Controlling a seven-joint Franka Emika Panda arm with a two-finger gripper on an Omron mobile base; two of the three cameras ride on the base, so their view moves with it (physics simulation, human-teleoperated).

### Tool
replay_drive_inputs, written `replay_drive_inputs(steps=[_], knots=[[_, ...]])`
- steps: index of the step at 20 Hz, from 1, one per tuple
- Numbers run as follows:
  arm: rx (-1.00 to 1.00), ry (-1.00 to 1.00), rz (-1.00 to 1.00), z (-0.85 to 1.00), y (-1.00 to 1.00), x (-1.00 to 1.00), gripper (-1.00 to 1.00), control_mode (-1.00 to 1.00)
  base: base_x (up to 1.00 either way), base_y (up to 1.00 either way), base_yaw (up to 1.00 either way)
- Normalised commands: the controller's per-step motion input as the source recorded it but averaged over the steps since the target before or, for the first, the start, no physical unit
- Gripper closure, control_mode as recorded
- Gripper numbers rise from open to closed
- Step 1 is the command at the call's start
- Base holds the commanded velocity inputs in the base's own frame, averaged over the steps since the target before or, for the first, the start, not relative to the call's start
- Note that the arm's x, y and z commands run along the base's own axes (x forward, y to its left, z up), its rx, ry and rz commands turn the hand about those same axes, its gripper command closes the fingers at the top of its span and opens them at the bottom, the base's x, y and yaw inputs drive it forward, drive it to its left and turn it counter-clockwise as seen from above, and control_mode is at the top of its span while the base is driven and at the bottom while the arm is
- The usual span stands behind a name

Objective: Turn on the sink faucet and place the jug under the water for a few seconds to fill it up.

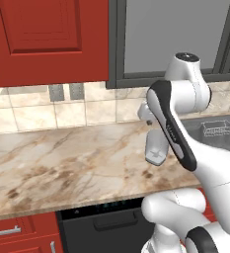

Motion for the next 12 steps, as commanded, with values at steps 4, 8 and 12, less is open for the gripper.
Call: replay_drive_inputs(steps=[4,8,12], knots=[[0.00,0.00,0.00,0.00,0.00,-0.44,-1.00,-1.00,0.00,0.00,0.00],[0.00,0.00,0.00,0.00,0.00,-0.22,-1.00,-1.00,0.00,0.00,0.00],[0.00,0.00,0.00,0.00,0.00,0.00,-1.00,-1.00,0.00,0.00,0.00]])
